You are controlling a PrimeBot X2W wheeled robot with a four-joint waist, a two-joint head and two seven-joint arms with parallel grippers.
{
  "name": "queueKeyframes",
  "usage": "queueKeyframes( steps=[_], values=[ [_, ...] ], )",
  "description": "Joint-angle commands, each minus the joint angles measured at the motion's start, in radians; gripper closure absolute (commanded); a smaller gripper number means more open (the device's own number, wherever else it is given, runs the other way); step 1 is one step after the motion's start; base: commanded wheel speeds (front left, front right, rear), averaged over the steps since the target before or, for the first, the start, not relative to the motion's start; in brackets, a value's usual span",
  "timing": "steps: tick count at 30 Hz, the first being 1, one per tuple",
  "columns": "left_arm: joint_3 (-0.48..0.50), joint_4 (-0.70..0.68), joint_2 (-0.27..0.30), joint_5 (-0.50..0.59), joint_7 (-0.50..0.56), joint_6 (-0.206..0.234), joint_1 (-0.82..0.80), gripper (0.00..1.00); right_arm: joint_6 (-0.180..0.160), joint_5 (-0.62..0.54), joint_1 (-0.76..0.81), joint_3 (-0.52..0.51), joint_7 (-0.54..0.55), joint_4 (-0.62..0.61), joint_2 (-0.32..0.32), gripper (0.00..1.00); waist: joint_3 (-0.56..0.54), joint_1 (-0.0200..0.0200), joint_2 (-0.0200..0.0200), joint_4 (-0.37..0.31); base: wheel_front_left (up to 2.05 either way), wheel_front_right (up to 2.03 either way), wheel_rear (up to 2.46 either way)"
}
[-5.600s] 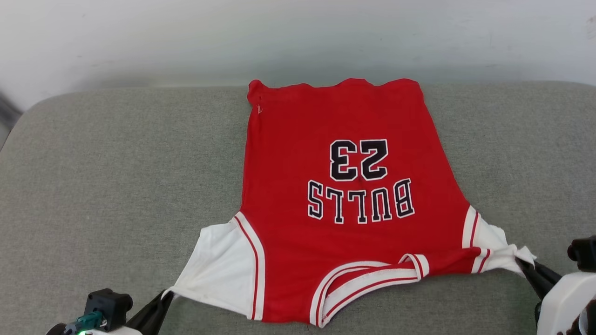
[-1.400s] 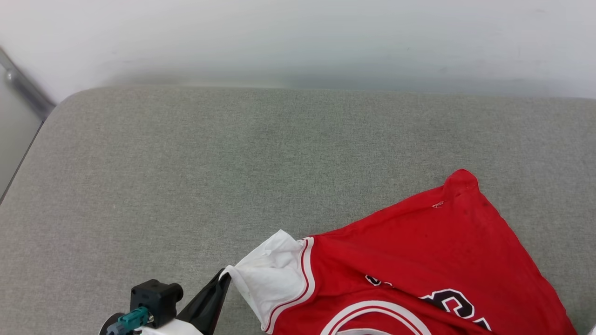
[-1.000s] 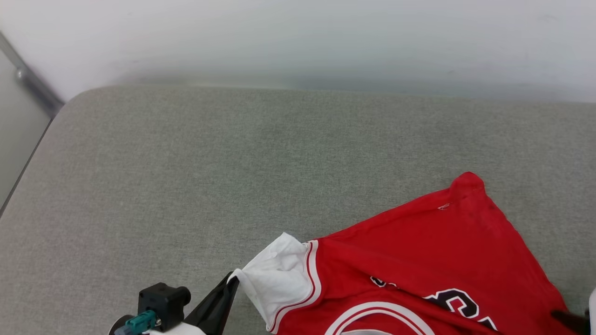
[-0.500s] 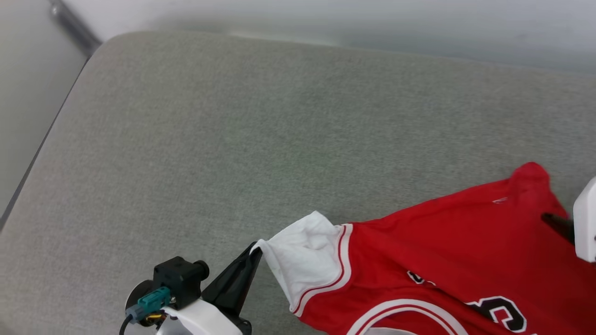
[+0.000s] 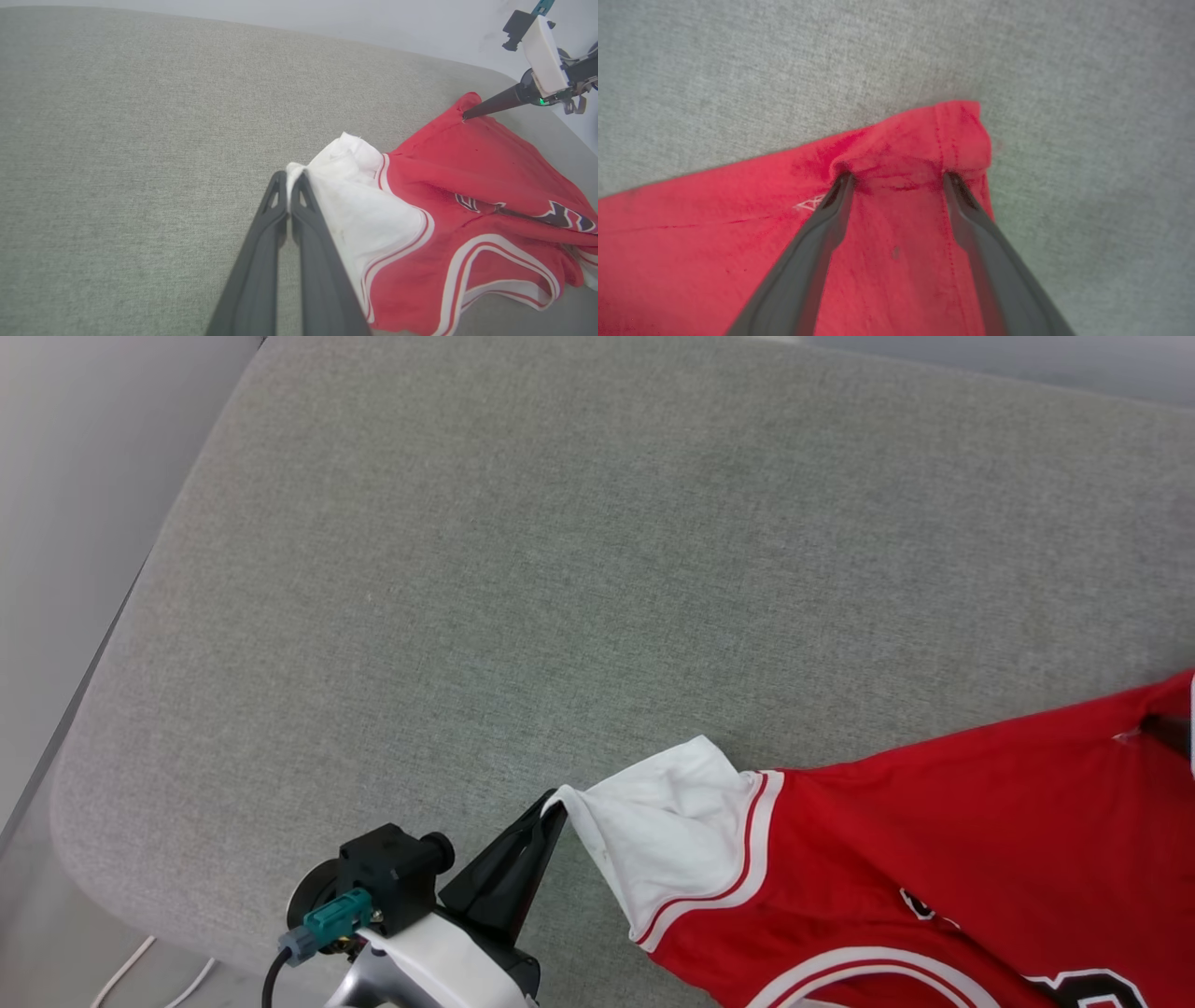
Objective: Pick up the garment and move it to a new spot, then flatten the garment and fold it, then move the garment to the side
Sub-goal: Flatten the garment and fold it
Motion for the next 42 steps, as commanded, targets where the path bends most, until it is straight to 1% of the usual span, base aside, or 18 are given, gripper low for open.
queueKeyframes(
  steps=[1,4,6,9,10,11,12,20,26,27,30,35,39,42],
  values=[
    [0.000,0.003,-0.006,0.003,-0.004,-0.005,-0.014,1.00,0.000,-0.012,-0.012,-0.001,-0.007,0.024,0.000,0.00,0.020,-0.0002,0.0000,0.016,0.00,0.00,0.00],
    [0.001,0.004,-0.009,0.006,-0.003,-0.006,-0.026,1.00,0.000,-0.019,-0.013,0.003,-0.004,0.056,0.001,0.00,0.036,-0.0002,0.0000,0.025,0.00,0.00,0.00],
    [0.001,0.006,-0.008,0.007,-0.005,-0.008,-0.028,1.00,0.000,-0.011,0.001,0.029,0.007,0.069,0.002,0.00,0.043,-0.0002,0.0000,0.029,0.00,0.00,0.00],
    [0.001,0.009,-0.008,0.007,-0.005,-0.008,-0.036,1.00,0.000,-0.013,0.000,0.031,-0.023,0.086,0.009,0.00,0.050,-0.0002,0.0000,0.030,0.00,0.00,0.00],
    [0.001,0.010,-0.009,0.008,-0.005,-0.008,-0.037,1.00,0.000,-0.009,0.004,0.038,-0.023,0.095,0.015,0.08,0.050,-0.0002,0.0000,0.029,0.00,0.00,0.00],
    [0.000,0.012,-0.009,0.008,-0.003,-0.008,-0.038,1.00,0.000,-0.007,0.009,0.045,-0.023,0.103,0.018,0.75,0.049,-0.0002,0.0000,0.027,0.00,0.00,0.00],
    [-0.001,0.013,-0.009,0.008,-0.002,-0.007,-0.040,1.00,0.000,-0.007,0.010,0.051,-0.025,0.109,0.020,1.00,0.047,-0.0002,0.0000,0.025,0.00,0.00,0.00],
    [0.010,0.016,0.006,0.009,-0.003,0.002,-0.038,1.00,0.000,0.003,-0.008,0.053,-0.112,0.147,0.022,1.00,-0.007,-0.0002,0.0000,-0.010,0.00,0.00,0.00],
    [0.034,0.003,0.036,0.011,-0.009,0.020,-0.025,1.00,0.000,0.044,-0.030,0.054,-0.208,0.164,0.016,1.00,-0.090,-0.0002,0.0000,-0.058,0.00,0.00,0.00],
    [0.034,0.003,0.036,0.011,-0.009,0.020,-0.025,1.00,0.000,0.044,-0.030,0.054,-0.208,0.164,0.016,1.00,-0.090,-0.0002,0.0000,-0.058,0.00,0.00,0.00],
    [0.052,-0.015,0.058,0.013,-0.009,0.034,-0.023,1.00,0.000,0.073,-0.035,0.066,-0.254,0.164,0.009,1.00,-0.136,-0.0002,0.0000,-0.087,0.00,0.00,0.00],
    [0.093,-0.057,0.093,0.019,-0.020,0.063,-0.016,1.00,0.000,0.144,-0.049,0.099,-0.307,0.126,-0.006,1.00,-0.204,-0.0002,0.0000,-0.150,0.00,0.00,0.00],
    [0.129,-0.093,0.123,0.023,-0.035,0.082,-0.007,1.00,0.000,0.189,-0.033,0.118,-0.333,0.061,-0.039,1.00,-0.251,-0.0002,0.0000,-0.194,0.00,0.00,0.00],
    [0.157,-0.125,0.148,0.031,-0.045,0.091,-0.019,1.00,0.000,0.216,-0.022,0.114,-0.345,-0.002,-0.061,1.00,-0.282,-0.0002,0.0000,-0.224,0.00,0.00,0.00]
  ],
)
